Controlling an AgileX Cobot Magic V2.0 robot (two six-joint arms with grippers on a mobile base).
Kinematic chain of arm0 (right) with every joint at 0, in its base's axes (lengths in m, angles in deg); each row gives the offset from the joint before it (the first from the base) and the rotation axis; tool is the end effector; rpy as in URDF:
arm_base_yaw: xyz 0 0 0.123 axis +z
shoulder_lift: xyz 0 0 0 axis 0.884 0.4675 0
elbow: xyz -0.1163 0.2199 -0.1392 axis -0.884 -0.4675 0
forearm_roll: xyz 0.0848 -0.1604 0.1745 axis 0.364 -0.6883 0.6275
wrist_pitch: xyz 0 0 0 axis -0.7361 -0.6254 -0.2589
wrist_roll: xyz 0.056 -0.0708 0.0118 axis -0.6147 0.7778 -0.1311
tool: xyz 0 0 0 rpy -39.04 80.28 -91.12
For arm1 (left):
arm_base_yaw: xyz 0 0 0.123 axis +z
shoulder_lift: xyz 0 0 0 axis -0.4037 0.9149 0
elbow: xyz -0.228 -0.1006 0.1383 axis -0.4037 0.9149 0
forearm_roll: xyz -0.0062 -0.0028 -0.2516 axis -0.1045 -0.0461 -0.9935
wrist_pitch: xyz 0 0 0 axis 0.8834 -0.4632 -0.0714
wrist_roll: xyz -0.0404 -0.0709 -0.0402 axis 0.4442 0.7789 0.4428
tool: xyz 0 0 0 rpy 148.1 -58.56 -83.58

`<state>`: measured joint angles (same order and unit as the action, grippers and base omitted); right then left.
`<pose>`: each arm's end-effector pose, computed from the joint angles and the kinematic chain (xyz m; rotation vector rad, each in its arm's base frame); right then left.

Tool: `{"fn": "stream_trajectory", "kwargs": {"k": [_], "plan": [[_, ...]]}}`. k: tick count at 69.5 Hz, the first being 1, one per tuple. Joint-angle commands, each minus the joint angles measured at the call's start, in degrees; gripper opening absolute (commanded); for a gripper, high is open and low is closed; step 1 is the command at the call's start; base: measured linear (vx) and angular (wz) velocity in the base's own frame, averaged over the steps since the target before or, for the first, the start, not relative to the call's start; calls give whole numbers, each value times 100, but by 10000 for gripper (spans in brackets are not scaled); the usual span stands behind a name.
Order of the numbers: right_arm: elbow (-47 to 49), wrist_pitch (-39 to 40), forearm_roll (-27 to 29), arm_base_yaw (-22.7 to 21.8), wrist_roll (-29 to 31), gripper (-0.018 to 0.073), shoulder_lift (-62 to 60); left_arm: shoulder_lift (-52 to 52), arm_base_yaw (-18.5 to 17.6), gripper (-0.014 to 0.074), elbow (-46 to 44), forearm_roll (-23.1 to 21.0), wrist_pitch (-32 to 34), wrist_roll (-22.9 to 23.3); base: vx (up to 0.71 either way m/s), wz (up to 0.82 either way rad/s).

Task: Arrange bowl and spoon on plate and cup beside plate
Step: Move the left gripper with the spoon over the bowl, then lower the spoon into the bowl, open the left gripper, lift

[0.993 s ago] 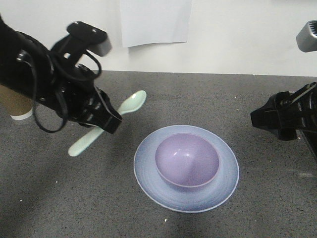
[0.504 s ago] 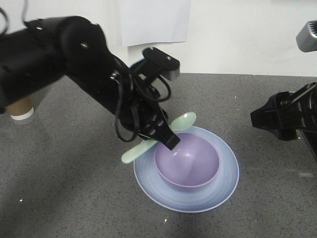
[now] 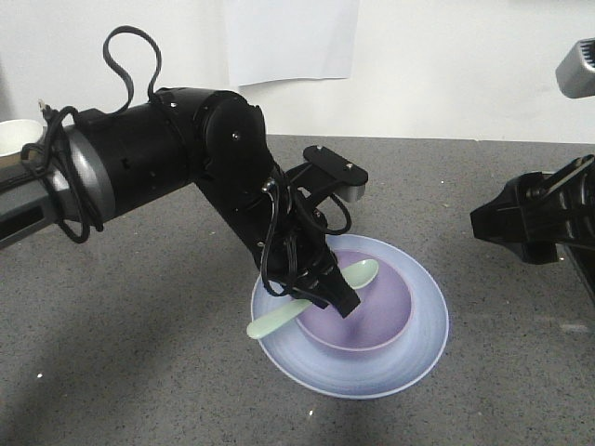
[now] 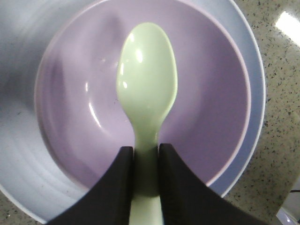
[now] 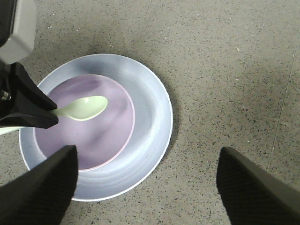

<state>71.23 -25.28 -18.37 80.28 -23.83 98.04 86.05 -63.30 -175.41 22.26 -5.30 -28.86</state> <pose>0.1904 0.0639 0.3972 -0.3196 2.3596 0.1960 0.2957 -0.2737 0.2888 1.2033 2.5690 -0.4876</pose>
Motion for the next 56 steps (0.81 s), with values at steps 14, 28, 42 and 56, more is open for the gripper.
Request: {"fn": "stream_trajectory", "kwargs": {"k": [14, 28, 42, 56], "plan": [[135, 304, -17, -7, 59, 577, -80, -287, -30, 204, -185, -119, 159, 82, 0, 0], [135, 304, -17, -7, 59, 577, -80, -287, -30, 352, -185, -119, 183, 58, 0, 0], [135, 292, -18, -7, 59, 577, -80, -287, -30, 391, -185, -119, 296, 58, 0, 0], [135, 276, -18, -7, 59, 577, -80, -359, -1, 391, -314, -133, 401, 82, 0, 0]]}}
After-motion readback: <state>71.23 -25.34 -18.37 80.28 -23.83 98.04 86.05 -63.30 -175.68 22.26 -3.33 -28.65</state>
